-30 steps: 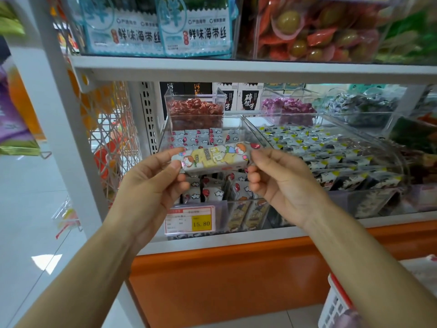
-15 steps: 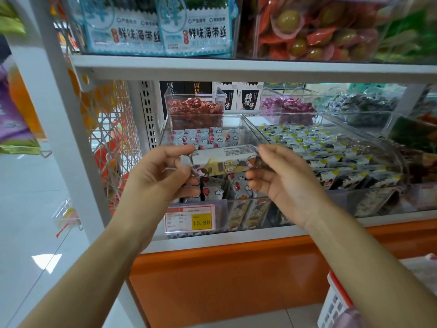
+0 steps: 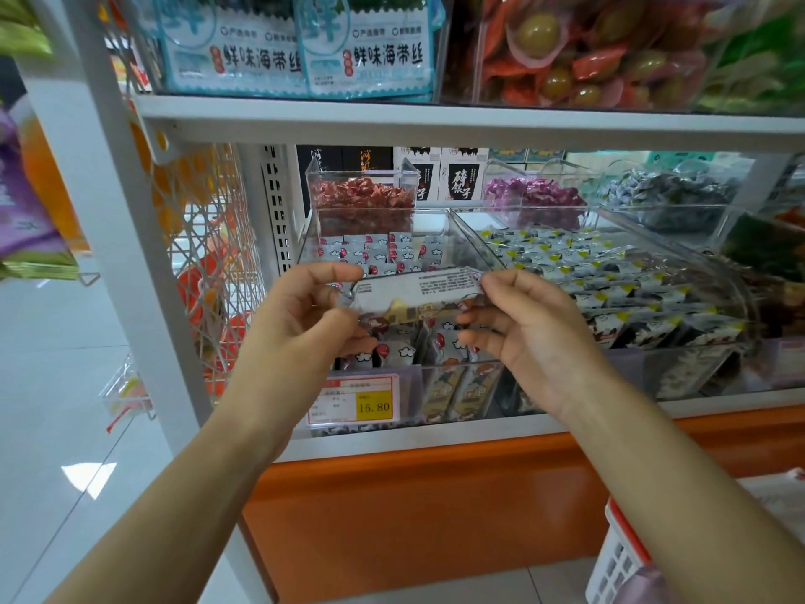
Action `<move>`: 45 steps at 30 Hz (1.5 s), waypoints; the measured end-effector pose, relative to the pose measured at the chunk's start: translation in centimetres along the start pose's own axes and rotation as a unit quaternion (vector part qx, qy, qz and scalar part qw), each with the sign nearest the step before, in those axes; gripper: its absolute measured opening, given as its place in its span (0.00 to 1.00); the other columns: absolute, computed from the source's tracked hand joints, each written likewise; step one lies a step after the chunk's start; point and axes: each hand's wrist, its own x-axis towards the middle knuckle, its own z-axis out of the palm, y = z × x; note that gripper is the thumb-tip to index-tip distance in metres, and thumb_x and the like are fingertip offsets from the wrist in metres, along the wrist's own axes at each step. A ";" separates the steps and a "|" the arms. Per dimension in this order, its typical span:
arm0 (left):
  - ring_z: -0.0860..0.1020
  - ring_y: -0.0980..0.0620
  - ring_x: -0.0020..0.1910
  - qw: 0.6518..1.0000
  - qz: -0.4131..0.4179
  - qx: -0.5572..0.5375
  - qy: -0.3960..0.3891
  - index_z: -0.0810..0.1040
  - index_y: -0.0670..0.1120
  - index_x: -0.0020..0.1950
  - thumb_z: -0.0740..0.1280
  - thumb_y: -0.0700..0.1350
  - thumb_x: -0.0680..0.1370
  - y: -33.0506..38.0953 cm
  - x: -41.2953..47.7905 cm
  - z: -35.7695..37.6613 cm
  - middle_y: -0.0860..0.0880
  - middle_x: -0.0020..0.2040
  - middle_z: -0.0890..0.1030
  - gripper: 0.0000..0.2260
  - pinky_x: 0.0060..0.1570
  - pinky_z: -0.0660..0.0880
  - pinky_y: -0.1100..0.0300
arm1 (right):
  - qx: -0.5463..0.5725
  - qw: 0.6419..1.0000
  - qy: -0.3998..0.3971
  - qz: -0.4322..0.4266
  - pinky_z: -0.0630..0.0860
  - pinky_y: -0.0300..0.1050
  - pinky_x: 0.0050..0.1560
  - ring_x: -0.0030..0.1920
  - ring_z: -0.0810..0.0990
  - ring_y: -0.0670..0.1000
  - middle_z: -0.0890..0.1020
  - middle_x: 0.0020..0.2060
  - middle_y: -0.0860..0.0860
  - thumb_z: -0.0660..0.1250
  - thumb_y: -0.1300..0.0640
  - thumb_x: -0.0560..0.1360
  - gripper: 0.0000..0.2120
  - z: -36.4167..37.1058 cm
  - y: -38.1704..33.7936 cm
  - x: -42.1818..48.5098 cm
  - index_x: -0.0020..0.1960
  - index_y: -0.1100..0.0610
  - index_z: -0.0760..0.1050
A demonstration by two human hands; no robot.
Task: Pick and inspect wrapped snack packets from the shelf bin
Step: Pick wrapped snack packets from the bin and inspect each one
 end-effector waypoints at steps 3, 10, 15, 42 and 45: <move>0.81 0.41 0.48 1.000 -0.017 -0.006 0.010 0.77 0.47 0.54 0.59 0.31 0.77 0.0 0.0 0.0 0.46 0.42 0.75 0.14 0.49 0.80 0.51 | -0.001 1.000 -0.014 -0.005 0.78 0.40 0.33 0.33 0.81 0.48 0.80 0.38 0.56 0.60 0.64 0.78 0.07 0.0 0.1 0.0 0.43 0.60 0.75; 0.81 0.44 0.49 0.994 -0.076 -0.064 0.035 0.81 0.46 0.52 0.57 0.35 0.78 0.0 0.2 -0.1 0.44 0.51 0.83 0.14 0.50 0.79 0.50 | -0.069 0.996 -0.026 -0.055 0.79 0.39 0.36 0.35 0.82 0.50 0.82 0.39 0.56 0.62 0.70 0.75 0.07 -0.1 0.6 0.2 0.44 0.60 0.75; 0.82 0.49 0.46 0.997 -0.061 -0.028 0.046 0.80 0.45 0.51 0.58 0.38 0.80 -0.1 0.0 0.1 0.44 0.48 0.83 0.11 0.45 0.81 0.58 | -0.141 0.984 -0.025 -0.106 0.80 0.41 0.39 0.36 0.83 0.50 0.83 0.41 0.49 0.63 0.71 0.75 0.10 -0.3 0.6 0.2 0.42 0.57 0.74; 0.68 0.53 0.64 0.769 0.110 0.621 -0.104 0.73 0.51 0.65 0.56 0.52 0.80 -1.8 1.2 1.0 0.54 0.61 0.74 0.16 0.71 0.54 0.54 | -0.593 0.763 -0.033 -0.255 0.59 0.31 0.43 0.50 0.71 0.47 0.75 0.54 0.52 0.69 0.54 0.74 0.17 3.3 -0.2 5.3 0.61 0.58 0.75; 0.67 0.52 0.64 0.768 0.119 0.621 -0.103 0.73 0.50 0.64 0.55 0.52 0.80 -1.8 1.2 0.9 0.53 0.61 0.74 0.16 0.68 0.58 0.58 | -0.628 0.735 -0.079 -0.243 0.63 0.37 0.47 0.53 0.75 0.51 0.78 0.56 0.53 0.71 0.53 0.72 0.19 4.8 -0.3 6.5 0.61 0.57 0.76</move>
